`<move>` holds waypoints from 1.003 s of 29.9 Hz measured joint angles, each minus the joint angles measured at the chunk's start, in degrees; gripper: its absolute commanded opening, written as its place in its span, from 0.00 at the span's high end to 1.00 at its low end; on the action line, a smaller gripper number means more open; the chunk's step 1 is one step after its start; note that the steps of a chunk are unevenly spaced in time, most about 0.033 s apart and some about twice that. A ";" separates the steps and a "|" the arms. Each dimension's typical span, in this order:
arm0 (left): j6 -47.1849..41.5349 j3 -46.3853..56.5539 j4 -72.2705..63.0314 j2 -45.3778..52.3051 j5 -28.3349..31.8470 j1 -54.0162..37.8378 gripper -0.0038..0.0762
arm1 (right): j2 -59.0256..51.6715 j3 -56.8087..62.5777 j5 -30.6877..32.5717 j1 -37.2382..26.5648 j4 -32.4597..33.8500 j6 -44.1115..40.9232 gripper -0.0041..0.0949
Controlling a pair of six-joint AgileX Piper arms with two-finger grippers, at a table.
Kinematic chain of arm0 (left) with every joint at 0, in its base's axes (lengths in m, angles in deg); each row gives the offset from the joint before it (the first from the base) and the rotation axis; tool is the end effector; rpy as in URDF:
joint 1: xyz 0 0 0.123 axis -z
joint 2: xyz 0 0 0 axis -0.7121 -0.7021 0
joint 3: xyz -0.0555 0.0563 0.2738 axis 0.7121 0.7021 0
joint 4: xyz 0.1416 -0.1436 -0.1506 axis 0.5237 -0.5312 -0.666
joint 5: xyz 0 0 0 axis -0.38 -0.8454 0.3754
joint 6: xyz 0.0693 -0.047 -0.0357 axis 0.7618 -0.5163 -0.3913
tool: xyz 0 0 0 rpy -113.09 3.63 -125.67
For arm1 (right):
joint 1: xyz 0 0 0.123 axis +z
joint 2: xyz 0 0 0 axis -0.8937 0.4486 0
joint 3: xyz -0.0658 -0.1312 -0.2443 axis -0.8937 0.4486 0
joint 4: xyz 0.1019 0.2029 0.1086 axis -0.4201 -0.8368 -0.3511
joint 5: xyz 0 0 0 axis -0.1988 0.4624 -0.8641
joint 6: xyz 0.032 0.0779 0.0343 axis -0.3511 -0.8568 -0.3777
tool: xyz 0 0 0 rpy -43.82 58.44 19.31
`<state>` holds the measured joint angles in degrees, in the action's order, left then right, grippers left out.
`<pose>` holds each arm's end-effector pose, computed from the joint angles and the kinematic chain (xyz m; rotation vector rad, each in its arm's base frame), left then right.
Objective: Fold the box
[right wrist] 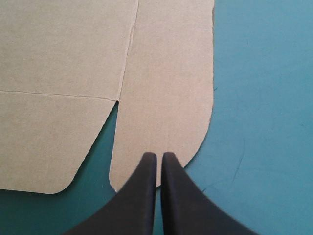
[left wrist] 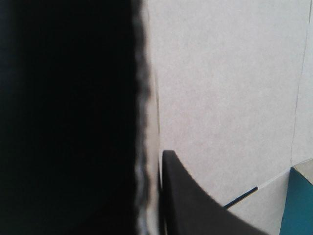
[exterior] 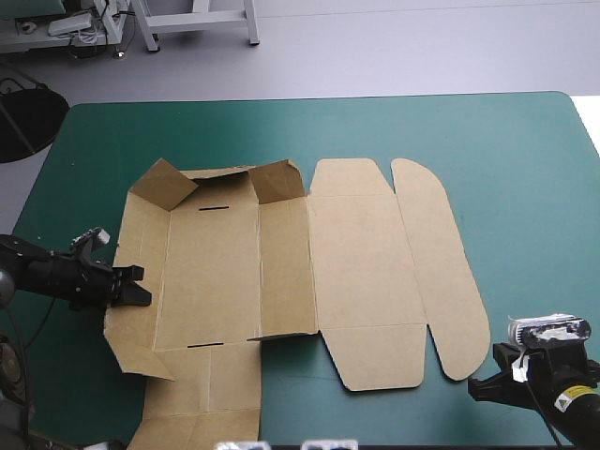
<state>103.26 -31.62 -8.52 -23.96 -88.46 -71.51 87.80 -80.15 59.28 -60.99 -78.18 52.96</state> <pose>0.2484 0.0631 0.2091 -0.0954 2.8402 -0.8833 0.0564 0.0162 0.2781 -0.1423 2.2877 0.1911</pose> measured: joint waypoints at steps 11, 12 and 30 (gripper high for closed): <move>5.65 -8.63 -0.82 -0.19 -2.44 0.82 0.96 | 0.00 0.00 0.00 0.00 0.00 0.00 0.94; 5.65 -10.66 -0.75 -0.19 -2.53 1.26 0.96 | 0.00 0.00 0.00 0.00 0.00 0.00 0.94; 5.65 -38.07 25.13 -0.13 -3.47 23.80 0.96 | 0.00 0.00 0.00 0.00 0.00 0.00 0.94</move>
<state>108.91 -69.69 16.61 -24.09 -91.93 -47.71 87.80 -80.15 59.28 -60.99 -78.18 52.96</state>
